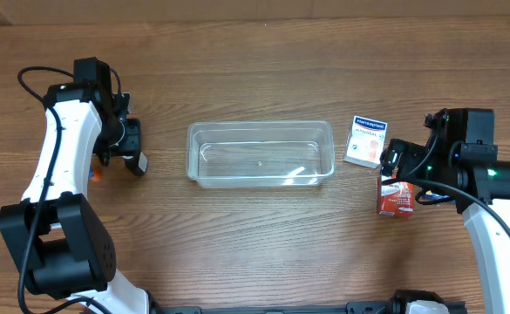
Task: Pack container
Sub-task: 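Carry the bottle into the container's left end and release it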
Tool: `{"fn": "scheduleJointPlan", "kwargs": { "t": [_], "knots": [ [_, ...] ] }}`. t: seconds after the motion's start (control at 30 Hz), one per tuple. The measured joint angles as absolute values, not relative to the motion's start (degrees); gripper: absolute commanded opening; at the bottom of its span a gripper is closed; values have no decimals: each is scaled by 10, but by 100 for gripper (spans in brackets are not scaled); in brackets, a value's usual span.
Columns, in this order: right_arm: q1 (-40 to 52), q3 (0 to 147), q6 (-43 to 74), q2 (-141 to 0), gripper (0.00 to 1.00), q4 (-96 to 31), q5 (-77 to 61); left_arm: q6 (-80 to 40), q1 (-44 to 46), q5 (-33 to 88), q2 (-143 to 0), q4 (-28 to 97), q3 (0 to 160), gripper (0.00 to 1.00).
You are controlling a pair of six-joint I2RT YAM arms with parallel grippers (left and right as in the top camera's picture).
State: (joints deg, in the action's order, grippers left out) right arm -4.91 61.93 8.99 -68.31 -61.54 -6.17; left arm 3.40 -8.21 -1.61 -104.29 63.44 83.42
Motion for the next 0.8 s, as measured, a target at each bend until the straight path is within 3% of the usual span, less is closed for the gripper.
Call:
{"fn": "scheduleJointPlan", "kwargs": {
  "t": [0.13, 0.23, 0.4, 0.6, 0.8],
  "knots": [
    [-49, 619, 90, -683, 100, -615, -62, 27, -82, -11, -1044, 680, 850, 4],
    [-49, 619, 90, -683, 100, -615, -62, 10, -62, -11, -1049, 766, 947, 4],
    [-49, 620, 90, -683, 100, -615, -62, -51, 62, -7, -1021, 832, 1109, 4],
    [-49, 620, 90, -683, 100, -616, -62, -117, 149, -4, -1014, 805, 1087, 4],
    [-49, 620, 90, -683, 100, -616, -67, -141, 154, -2, -1018, 734, 992, 4]
  ]
}}
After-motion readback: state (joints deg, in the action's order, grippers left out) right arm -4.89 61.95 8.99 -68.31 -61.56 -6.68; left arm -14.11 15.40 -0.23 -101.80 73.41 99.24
